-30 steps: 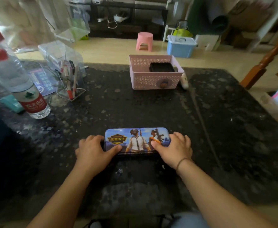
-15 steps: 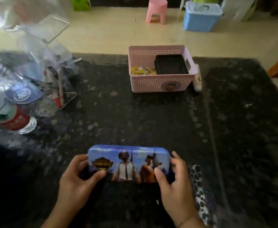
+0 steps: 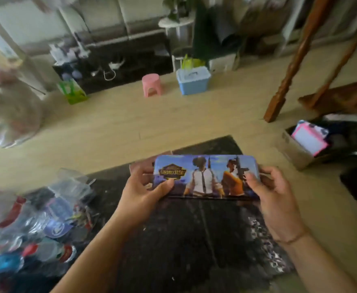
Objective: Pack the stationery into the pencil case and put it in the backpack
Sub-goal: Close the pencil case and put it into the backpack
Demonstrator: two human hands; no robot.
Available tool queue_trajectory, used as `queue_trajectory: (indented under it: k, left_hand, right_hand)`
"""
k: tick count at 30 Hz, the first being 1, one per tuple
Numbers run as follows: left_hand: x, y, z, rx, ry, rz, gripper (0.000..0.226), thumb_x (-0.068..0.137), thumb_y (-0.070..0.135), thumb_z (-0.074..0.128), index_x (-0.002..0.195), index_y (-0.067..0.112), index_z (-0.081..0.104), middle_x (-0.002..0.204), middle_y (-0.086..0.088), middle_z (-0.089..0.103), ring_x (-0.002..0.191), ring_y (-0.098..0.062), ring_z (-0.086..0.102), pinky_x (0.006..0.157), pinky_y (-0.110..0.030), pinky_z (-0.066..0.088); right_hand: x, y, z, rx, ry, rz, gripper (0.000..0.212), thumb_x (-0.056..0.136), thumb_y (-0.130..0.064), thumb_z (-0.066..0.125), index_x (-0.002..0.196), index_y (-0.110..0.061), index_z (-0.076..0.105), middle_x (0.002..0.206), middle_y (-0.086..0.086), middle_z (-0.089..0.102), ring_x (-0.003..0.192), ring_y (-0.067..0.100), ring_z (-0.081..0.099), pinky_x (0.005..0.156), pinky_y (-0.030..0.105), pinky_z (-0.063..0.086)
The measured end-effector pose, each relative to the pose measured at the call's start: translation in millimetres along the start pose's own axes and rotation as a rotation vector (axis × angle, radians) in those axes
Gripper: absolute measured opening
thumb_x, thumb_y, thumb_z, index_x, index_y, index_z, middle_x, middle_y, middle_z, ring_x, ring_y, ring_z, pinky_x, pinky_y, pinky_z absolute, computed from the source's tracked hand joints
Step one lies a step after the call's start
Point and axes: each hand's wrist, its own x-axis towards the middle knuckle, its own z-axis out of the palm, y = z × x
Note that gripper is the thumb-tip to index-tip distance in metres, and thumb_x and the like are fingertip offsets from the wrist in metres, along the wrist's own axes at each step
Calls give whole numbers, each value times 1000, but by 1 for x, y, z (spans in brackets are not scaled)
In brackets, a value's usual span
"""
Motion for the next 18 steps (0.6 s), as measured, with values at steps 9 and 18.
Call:
queue_trajectory:
  k: [9, 18]
  left_hand:
    - [-23, 161, 183, 20, -643, 188, 50, 66, 30, 77, 100, 7, 49, 93, -17, 71, 75, -36, 71, 58, -53, 58]
    - [-198, 202, 411, 105, -1358, 314, 34, 79, 12, 73, 103, 4, 50, 93, -17, 69, 68, -39, 68, 60, -49, 60]
  right_hand:
    - [-86, -139, -194, 2, 464, -140, 28, 77, -26, 65, 97, -9, 56, 81, 6, 73, 65, 18, 69, 48, 35, 55]
    - [-317, -155, -344, 16, 1242, -168, 9, 89, -16, 60, 95, -11, 55, 85, 8, 72, 73, 24, 70, 61, 45, 58]
